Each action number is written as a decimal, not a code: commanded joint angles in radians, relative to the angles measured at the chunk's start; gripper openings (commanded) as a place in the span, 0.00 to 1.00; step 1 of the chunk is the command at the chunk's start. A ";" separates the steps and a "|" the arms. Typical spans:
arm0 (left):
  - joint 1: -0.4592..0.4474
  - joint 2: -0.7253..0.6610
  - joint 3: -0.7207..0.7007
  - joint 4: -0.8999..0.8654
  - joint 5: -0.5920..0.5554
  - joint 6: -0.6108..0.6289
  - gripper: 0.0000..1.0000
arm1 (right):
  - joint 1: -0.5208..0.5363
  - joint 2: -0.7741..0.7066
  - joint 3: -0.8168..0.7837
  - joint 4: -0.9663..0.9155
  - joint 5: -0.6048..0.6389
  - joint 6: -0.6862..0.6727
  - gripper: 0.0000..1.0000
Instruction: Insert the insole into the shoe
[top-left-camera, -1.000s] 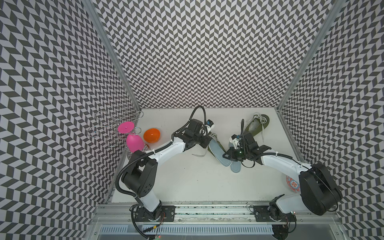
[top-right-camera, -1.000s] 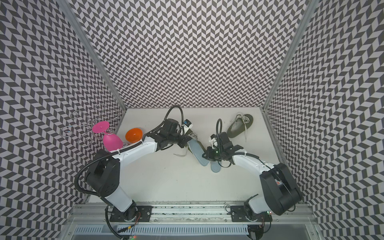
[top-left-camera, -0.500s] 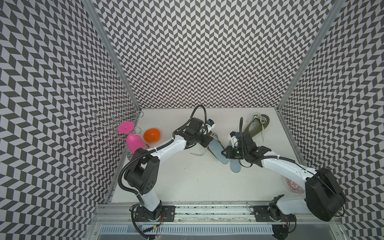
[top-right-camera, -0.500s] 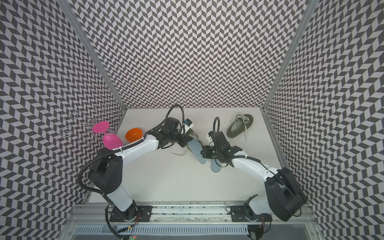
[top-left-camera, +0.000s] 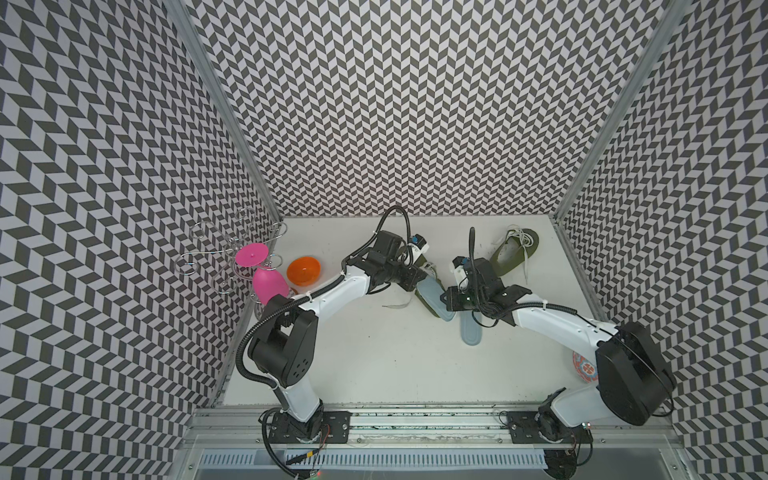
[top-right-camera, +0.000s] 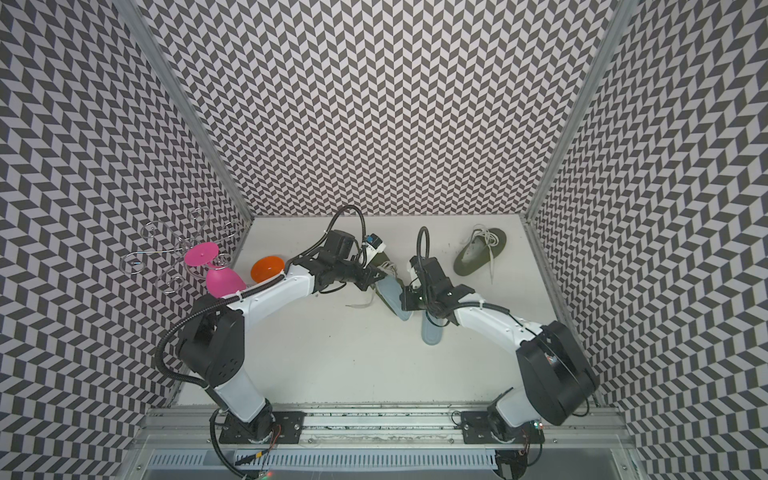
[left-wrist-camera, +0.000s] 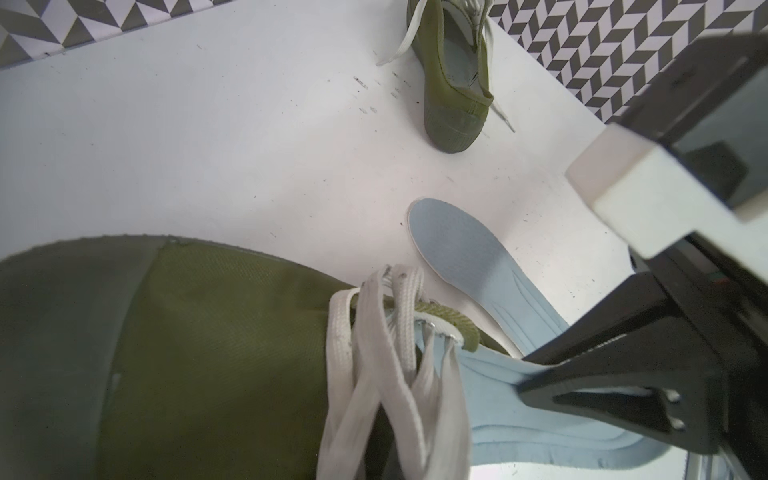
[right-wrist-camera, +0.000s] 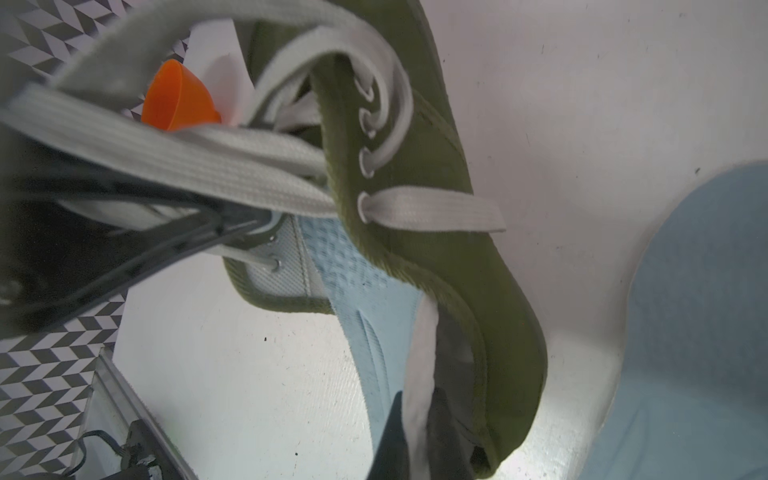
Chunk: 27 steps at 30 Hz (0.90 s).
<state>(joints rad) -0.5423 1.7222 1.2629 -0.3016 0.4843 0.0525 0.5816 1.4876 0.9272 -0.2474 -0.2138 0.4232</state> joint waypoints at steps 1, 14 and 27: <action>-0.014 -0.008 0.041 0.003 0.111 0.010 0.01 | 0.010 0.020 0.046 0.098 0.036 -0.053 0.00; 0.024 0.031 0.070 -0.041 0.185 -0.042 0.00 | 0.056 0.023 -0.014 0.225 0.174 -0.061 0.00; 0.025 0.041 0.071 -0.134 0.160 0.036 0.00 | 0.055 0.060 0.148 0.137 0.095 -0.200 0.00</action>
<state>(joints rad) -0.5037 1.7691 1.3060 -0.3840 0.5976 0.0452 0.6331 1.5547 1.0233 -0.1867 -0.1459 0.3012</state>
